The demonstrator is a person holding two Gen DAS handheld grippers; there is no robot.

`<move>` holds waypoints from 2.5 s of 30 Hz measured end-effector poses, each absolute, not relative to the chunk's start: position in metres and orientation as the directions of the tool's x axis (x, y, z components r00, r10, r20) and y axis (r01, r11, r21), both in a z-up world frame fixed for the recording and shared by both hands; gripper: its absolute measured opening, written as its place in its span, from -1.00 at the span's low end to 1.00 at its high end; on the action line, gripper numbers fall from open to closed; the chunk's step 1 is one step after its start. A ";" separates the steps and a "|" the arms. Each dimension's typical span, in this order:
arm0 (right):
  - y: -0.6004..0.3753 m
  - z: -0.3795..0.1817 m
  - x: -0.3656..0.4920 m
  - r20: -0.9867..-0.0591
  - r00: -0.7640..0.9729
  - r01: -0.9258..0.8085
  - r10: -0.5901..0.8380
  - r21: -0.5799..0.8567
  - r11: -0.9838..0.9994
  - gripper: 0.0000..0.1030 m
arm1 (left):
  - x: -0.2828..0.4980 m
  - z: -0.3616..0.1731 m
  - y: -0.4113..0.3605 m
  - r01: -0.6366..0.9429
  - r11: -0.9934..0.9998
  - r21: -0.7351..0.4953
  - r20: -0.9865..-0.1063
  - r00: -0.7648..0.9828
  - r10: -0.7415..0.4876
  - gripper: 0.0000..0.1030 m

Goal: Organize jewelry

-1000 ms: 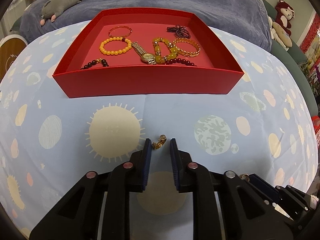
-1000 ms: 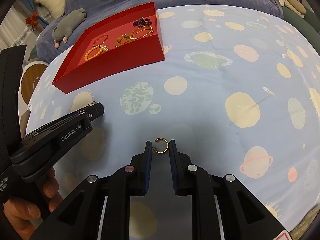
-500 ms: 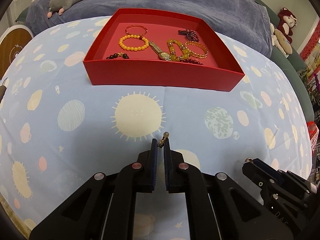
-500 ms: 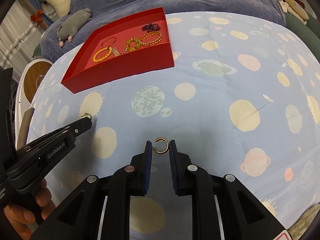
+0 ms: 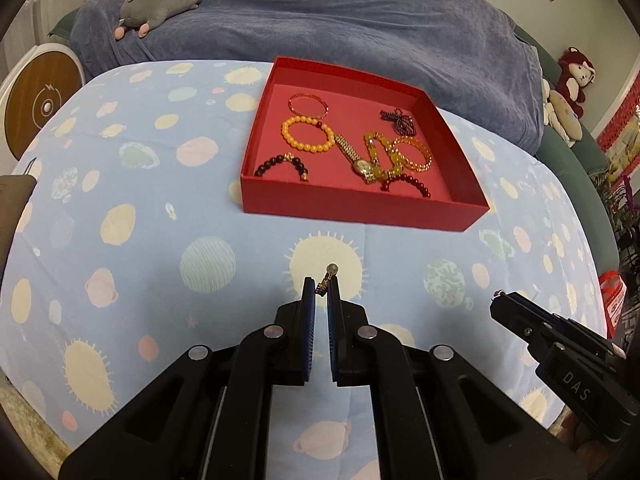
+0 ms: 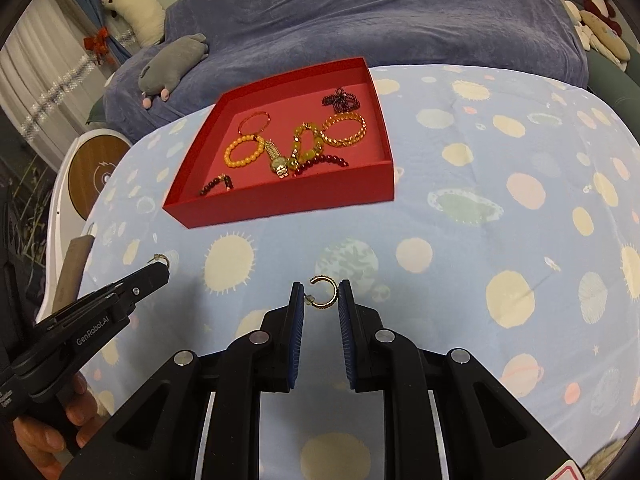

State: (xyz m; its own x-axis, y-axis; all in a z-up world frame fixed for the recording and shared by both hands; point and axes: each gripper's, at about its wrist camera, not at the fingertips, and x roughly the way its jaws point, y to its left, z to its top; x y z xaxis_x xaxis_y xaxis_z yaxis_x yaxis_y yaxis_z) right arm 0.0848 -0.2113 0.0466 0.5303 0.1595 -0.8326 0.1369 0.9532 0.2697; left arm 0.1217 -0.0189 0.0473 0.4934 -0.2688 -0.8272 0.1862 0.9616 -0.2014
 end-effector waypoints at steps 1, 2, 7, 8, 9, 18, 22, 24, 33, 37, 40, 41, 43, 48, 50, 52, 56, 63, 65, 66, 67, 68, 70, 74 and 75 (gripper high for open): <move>-0.212 0.050 0.093 -0.828 0.537 0.133 0.162 0.273 0.953 -0.68 | 0.128 0.051 -0.020 0.190 0.961 -0.200 -0.822 0.502 -0.270 -0.89; -0.213 0.053 0.101 -0.824 0.543 0.128 0.163 0.273 0.953 -0.68 | 0.134 0.055 -0.021 0.193 0.961 -0.197 -0.817 0.510 -0.269 -0.89; -0.215 0.062 0.155 -0.812 0.560 0.102 0.165 0.265 0.959 -0.68 | 0.181 0.070 -0.034 0.208 0.952 -0.225 -0.788 0.536 -0.303 -0.89; -0.215 0.063 0.167 -0.812 0.561 0.100 0.162 0.260 0.960 -0.68 | 0.191 0.071 -0.037 0.207 0.952 -0.227 -0.786 0.538 -0.304 -0.89; -0.215 0.062 0.178 -0.812 0.560 0.099 0.164 0.262 0.960 -0.68 | 0.201 0.071 -0.041 0.208 0.952 -0.224 -0.786 0.540 -0.303 -0.88; -0.218 0.038 0.245 -0.832 0.532 0.112 0.155 0.251 0.962 -0.68 | 0.255 0.038 -0.067 0.221 0.960 -0.172 -0.826 0.499 -0.263 -0.88; -0.219 0.024 0.255 -0.846 0.512 0.115 0.149 0.239 0.964 -0.67 | 0.263 0.025 -0.072 0.213 0.963 -0.163 -0.838 0.485 -0.249 -0.88; -0.220 0.020 0.257 -0.850 0.506 0.117 0.144 0.233 0.965 -0.67 | 0.266 0.020 -0.074 0.211 0.965 -0.157 -0.844 0.479 -0.242 -0.88; -0.225 0.019 0.253 -0.855 0.505 0.138 0.115 0.212 0.968 -0.65 | 0.265 0.019 -0.074 0.186 0.974 -0.130 -0.857 0.473 -0.205 -0.73; -0.223 0.029 0.242 -0.850 0.516 0.132 0.103 0.197 0.971 -0.60 | 0.255 0.028 -0.073 0.194 0.974 -0.115 -0.853 0.482 -0.197 -0.62; -0.218 0.036 0.230 -0.847 0.523 0.121 0.096 0.185 0.975 -0.51 | 0.243 0.038 -0.071 0.196 0.975 -0.107 -0.843 0.501 -0.193 -0.38; -0.216 0.039 0.226 -0.846 0.525 0.118 0.096 0.183 0.976 -0.50 | 0.238 0.042 -0.070 0.196 0.975 -0.107 -0.839 0.508 -0.194 -0.35; -0.211 0.044 0.218 -0.845 0.528 0.107 0.089 0.170 0.980 -0.50 | 0.229 0.047 -0.069 0.202 0.974 -0.105 -0.835 0.514 -0.197 -0.35; -0.205 0.056 0.195 -0.837 0.541 0.111 0.083 0.169 0.979 -0.42 | 0.203 0.060 -0.063 0.206 0.974 -0.097 -0.828 0.526 -0.194 -0.34; -0.202 0.059 0.186 -0.836 0.543 0.115 0.080 0.168 0.979 -0.38 | 0.193 0.062 -0.060 0.203 0.974 -0.095 -0.827 0.529 -0.191 -0.34; -0.199 0.062 0.177 -0.835 0.544 0.113 0.079 0.166 0.980 -0.38 | 0.184 0.065 -0.056 0.197 0.976 -0.095 -0.826 0.531 -0.188 -0.34; -0.192 0.068 0.158 -0.830 0.554 0.103 0.061 0.141 0.985 -0.38 | 0.167 0.067 -0.050 0.182 0.977 -0.106 -0.829 0.526 -0.188 -0.34; -0.185 0.070 0.127 -0.829 0.559 0.103 0.041 0.118 0.988 -0.19 | 0.143 0.071 -0.048 0.190 0.977 -0.094 -0.831 0.526 -0.182 -0.33; -0.186 0.069 0.120 -0.832 0.552 0.110 0.050 0.132 0.985 -0.16 | 0.138 0.071 -0.047 0.190 0.978 -0.086 -0.832 0.527 -0.176 -0.33; -0.186 0.069 0.118 -0.833 0.551 0.115 0.047 0.132 0.985 -0.10 | 0.135 0.072 -0.047 0.190 0.978 -0.082 -0.832 0.527 -0.172 -0.33; -0.187 0.069 0.114 -0.832 0.553 0.123 0.039 0.129 0.984 -0.01 | 0.133 0.072 -0.046 0.186 0.979 -0.077 -0.832 0.529 -0.166 -0.32; -0.187 0.069 0.111 -0.831 0.555 0.131 0.030 0.123 0.984 0.04 | 0.130 0.072 -0.045 0.182 0.980 -0.075 -0.832 0.530 -0.162 -0.30; -0.189 0.070 0.105 -0.828 0.560 0.146 0.015 0.116 0.982 0.28 | 0.125 0.073 -0.042 0.168 0.983 -0.074 -0.833 0.531 -0.153 -0.27; -0.194 0.071 0.096 -0.825 0.565 0.174 -0.012 0.106 0.979 0.46 | 0.117 0.074 -0.039 0.154 0.985 -0.072 -0.831 0.537 -0.145 -0.16; -0.194 0.072 0.094 -0.824 0.566 0.177 -0.022 0.096 0.979 0.50 | 0.115 0.075 -0.040 0.157 0.985 -0.066 -0.829 0.540 -0.142 -0.16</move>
